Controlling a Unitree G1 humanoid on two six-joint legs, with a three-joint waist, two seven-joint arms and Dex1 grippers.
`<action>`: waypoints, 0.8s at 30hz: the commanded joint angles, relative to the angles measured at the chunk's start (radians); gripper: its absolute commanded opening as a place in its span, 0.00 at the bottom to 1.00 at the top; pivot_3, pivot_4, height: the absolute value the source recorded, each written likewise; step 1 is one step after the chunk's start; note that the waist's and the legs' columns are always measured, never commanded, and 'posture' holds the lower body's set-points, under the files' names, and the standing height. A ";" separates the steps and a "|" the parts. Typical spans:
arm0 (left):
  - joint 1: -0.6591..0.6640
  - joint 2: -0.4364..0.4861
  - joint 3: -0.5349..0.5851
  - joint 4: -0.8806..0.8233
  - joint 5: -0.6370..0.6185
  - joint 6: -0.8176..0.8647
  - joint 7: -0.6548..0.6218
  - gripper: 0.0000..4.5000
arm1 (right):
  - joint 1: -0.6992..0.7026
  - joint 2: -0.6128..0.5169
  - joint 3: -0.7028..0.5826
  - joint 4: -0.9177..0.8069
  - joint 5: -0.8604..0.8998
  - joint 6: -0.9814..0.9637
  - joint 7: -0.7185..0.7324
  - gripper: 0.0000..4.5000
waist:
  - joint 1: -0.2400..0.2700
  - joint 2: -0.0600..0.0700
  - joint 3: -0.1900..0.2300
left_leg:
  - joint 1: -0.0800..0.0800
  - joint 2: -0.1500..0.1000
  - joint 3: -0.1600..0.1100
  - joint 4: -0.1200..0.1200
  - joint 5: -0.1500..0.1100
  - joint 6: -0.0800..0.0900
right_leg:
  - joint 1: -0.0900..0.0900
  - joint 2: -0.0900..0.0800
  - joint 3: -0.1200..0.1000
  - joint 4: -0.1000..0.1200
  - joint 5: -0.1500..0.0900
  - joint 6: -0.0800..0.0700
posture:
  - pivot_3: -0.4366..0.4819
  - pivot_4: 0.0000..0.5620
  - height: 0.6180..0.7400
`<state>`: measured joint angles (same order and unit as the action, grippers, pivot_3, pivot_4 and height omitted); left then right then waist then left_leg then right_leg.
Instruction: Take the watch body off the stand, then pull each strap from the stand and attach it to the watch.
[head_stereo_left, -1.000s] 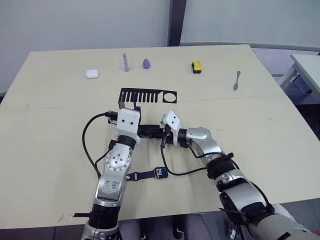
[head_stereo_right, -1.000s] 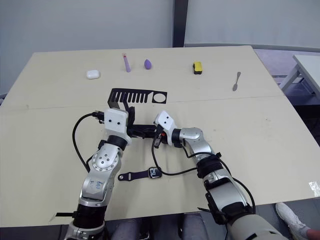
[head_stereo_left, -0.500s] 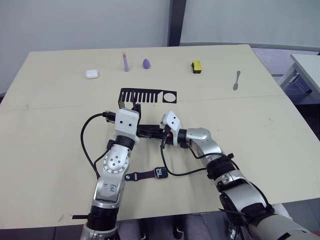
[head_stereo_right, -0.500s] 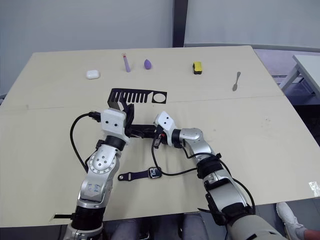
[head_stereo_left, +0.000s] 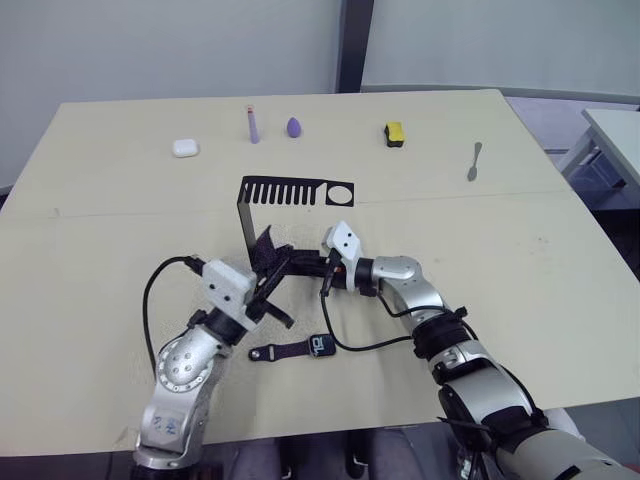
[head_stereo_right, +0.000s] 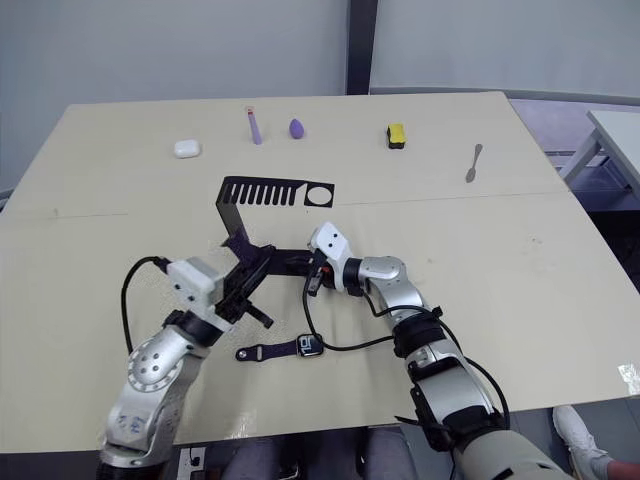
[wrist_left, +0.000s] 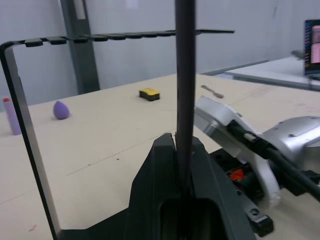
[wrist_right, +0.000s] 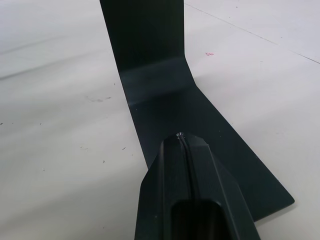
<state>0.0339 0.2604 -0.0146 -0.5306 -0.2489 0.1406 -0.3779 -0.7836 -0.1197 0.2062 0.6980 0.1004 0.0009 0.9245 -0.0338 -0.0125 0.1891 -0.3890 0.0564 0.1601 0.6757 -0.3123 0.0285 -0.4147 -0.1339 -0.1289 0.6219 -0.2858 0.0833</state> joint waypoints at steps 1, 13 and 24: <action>0.040 0.067 0.072 -0.062 -0.131 -0.009 -0.113 0.01 | 0.050 -0.031 -0.019 -0.072 0.015 0.013 0.018 0.00 | 0.002 0.000 0.000 | 0.000 0.000 0.000 0.000 0.000 0.000 | 0.000 0.000 0.000 0.000 0.000 0.000 | 0.48 0.27 1.00; 0.011 0.505 0.344 0.068 -0.581 0.277 -0.537 0.00 | 0.376 -0.341 -0.265 -0.733 0.405 0.342 0.145 0.06 | 0.012 0.004 0.003 | -0.002 -0.001 0.000 -0.007 0.000 0.000 | -0.003 0.001 -0.001 -0.005 0.000 0.000 | 0.48 0.27 1.00; -0.109 0.535 0.241 0.102 -0.653 0.433 -0.630 0.00 | 0.720 -0.333 -0.482 -1.185 0.885 0.708 -0.169 0.99 | 0.007 0.006 0.004 | 0.000 0.000 0.003 -0.013 0.000 -0.003 | -0.003 0.005 -0.002 -0.010 0.000 0.000 | 0.48 0.27 1.00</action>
<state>-0.0684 0.8047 0.2416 -0.4138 -0.8812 0.5688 -0.9993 -0.0737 -0.4675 -0.2546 -0.4188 0.8976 0.6773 0.8124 -0.0270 -0.0068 0.1926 -0.3895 0.0566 0.1636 0.6627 -0.3116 0.0257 -0.4175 -0.1289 -0.1297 0.6118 -0.2860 0.0829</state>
